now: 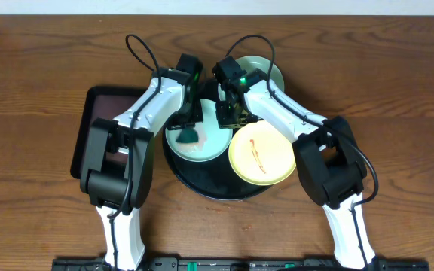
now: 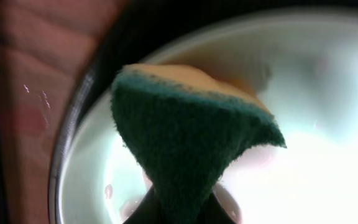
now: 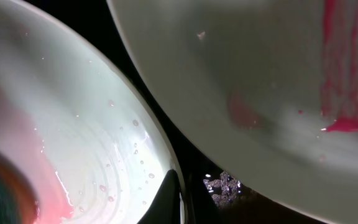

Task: Clean dirty plates on tray and stack at the side
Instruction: 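Scrub the left pale green plate with the sponge in the left gripper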

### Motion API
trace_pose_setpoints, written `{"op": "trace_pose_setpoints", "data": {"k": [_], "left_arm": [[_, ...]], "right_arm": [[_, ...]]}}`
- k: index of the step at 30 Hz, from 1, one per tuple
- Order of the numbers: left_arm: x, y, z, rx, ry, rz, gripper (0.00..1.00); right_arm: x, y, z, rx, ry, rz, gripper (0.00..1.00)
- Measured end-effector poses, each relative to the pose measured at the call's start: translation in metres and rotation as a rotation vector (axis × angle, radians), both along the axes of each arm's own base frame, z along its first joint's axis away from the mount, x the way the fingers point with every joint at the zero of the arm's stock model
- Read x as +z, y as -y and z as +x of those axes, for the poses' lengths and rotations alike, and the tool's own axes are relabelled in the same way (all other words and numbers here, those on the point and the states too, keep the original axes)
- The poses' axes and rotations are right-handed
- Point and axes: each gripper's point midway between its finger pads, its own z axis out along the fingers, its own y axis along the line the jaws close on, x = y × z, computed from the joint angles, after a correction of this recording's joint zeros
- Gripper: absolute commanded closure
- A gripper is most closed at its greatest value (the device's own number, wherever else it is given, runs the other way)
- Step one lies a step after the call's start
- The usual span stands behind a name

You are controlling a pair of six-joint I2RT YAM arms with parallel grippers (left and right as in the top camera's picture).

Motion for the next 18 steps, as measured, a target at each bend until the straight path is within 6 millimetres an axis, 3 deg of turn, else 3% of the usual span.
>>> {"op": "trace_pose_setpoints", "data": {"k": [8, 18], "left_arm": [[-0.002, 0.008, -0.006, -0.164, -0.022, -0.037, 0.93], [-0.003, -0.008, 0.006, 0.093, 0.010, -0.043, 0.93]], "right_arm": [[0.000, 0.000, -0.001, 0.001, -0.012, 0.012, 0.99], [-0.003, -0.001, -0.006, -0.020, -0.117, 0.126, 0.99]]}}
